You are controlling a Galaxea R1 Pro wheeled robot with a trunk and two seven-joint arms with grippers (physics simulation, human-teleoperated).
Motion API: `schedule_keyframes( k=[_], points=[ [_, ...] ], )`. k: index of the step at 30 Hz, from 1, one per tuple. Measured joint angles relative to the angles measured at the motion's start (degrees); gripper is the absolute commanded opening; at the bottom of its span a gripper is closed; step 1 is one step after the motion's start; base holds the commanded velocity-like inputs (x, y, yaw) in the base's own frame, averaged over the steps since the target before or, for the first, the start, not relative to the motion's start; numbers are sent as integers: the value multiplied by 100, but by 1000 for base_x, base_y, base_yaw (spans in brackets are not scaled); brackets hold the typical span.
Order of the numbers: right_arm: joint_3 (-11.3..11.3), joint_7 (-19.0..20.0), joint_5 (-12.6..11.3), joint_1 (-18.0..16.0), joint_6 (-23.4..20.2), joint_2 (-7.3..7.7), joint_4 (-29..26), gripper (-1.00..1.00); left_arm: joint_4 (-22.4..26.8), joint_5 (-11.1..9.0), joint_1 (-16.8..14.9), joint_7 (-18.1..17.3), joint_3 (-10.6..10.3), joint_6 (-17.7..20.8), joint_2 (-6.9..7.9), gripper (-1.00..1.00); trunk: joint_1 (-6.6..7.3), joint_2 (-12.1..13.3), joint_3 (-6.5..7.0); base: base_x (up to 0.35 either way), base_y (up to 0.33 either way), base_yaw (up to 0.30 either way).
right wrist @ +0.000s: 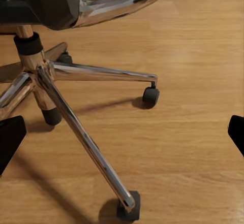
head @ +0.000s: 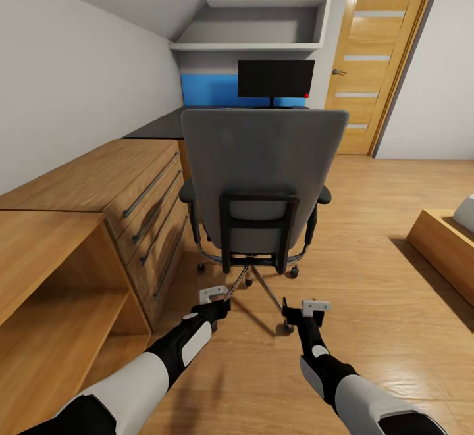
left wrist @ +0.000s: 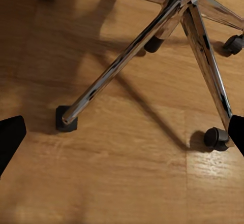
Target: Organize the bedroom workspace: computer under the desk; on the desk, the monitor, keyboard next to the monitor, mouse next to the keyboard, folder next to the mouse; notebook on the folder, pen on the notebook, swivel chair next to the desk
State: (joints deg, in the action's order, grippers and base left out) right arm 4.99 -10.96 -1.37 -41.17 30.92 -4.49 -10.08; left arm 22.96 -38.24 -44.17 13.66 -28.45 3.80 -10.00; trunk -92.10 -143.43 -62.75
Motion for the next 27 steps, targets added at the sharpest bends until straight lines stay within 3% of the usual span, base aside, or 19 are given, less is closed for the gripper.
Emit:
schedule_keyframes(
  k=[7,11,18,27],
  points=[
    [8,-11,42,55,303,-16,-13,100,-146,2,1,-1,-6,-241,0,100,0,0,0,0,0,0],
    [12,-14,65,90,409,-106,-56,100,-184,9,1,-1,-25,-318,0,100,0,0,0,0,0,0],
    [7,-21,60,102,426,-185,-369,100,-196,11,1,0,-34,-345,0,100,0,0,0,0,0,0],
    [-14,-16,57,123,421,-178,-491,100,-197,11,1,0,-35,-348,0,100,0,0,0,0,0,0]
  ],
)
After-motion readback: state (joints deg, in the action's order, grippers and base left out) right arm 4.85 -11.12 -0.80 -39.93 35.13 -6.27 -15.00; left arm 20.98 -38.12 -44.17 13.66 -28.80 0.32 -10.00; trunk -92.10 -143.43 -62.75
